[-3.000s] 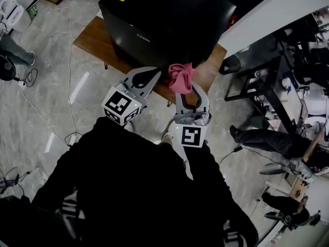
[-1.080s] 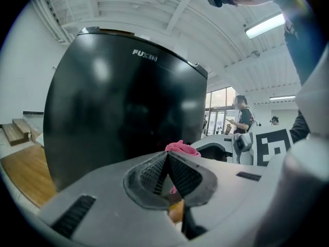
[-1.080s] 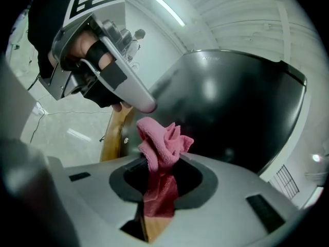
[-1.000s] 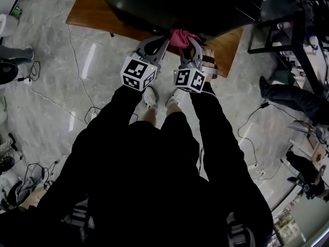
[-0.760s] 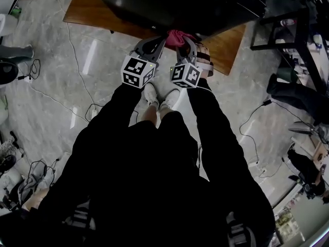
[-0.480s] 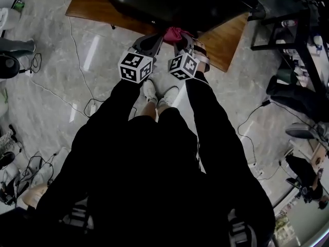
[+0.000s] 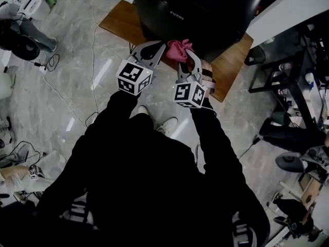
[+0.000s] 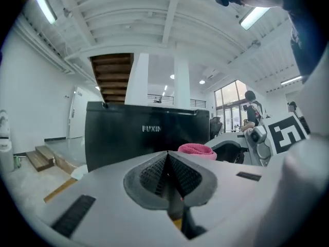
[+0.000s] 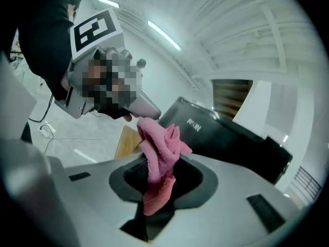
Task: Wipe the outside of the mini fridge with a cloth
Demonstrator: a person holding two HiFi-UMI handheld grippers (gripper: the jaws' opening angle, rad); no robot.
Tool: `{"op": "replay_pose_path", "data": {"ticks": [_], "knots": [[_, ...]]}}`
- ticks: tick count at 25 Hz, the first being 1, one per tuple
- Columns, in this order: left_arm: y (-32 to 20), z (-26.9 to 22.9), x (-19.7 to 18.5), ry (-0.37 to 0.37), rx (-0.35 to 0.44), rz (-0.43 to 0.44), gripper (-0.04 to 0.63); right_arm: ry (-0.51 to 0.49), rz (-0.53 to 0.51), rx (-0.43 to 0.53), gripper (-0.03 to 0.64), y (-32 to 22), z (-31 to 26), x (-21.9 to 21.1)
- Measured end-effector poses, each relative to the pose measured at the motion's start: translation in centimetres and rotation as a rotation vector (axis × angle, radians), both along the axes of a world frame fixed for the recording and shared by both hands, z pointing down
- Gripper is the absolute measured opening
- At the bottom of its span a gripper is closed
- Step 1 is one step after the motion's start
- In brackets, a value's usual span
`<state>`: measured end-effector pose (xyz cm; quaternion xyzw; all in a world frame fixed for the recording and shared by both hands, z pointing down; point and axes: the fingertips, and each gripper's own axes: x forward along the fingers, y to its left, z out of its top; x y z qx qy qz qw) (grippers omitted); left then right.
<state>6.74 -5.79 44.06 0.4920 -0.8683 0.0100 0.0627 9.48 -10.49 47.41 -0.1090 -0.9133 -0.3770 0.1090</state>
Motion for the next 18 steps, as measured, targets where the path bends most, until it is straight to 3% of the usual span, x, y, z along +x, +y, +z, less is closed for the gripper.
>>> {"op": "replay_pose_path", "data": {"ticks": [4,8,18], "knots": [[2.6,-4.6,-1.3,-0.071,0.009,-0.026,0.006,-0.110,-0.019,0.038,0.107,2.9,-6.4,-1.9],[5.6,-7.3,-5.2,-0.116,0.044,-0.048,0.006,-0.187,-0.003,0.098,0.110,5.5,-10.5,-5.7],[9.6,-7.4,-15.2,-0.114,0.103,0.061,0.006,-0.172,0.180,0.199,0.110,9.6,-11.7,-16.2]]}}
